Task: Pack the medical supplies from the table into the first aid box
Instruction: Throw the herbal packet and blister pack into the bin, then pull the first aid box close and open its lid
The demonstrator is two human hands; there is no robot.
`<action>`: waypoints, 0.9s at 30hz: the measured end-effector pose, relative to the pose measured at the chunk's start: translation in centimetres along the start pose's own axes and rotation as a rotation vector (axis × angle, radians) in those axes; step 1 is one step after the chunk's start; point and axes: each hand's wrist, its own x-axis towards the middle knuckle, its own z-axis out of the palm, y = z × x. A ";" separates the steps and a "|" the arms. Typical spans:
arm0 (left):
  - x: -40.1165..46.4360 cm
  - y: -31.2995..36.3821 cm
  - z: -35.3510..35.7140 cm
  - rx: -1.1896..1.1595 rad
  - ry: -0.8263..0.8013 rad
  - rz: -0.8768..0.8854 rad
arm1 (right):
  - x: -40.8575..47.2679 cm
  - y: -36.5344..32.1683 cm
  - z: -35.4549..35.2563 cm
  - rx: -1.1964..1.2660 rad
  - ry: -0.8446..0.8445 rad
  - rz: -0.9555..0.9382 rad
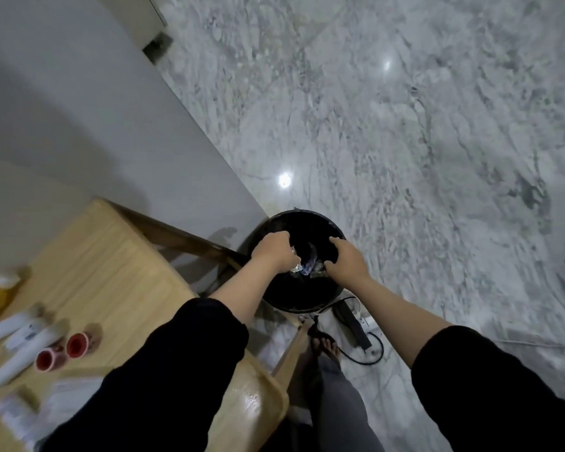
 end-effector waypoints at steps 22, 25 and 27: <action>-24.2 -14.2 -6.2 -0.412 0.672 0.069 | -16.6 -21.9 1.6 0.107 0.254 -0.513; -28.1 -19.9 -6.1 -0.425 0.740 0.031 | -19.5 -26.3 5.9 0.085 0.250 -0.607; -30.5 -23.5 -5.7 -0.453 0.792 0.002 | -21.4 -29.1 9.4 0.060 0.236 -0.670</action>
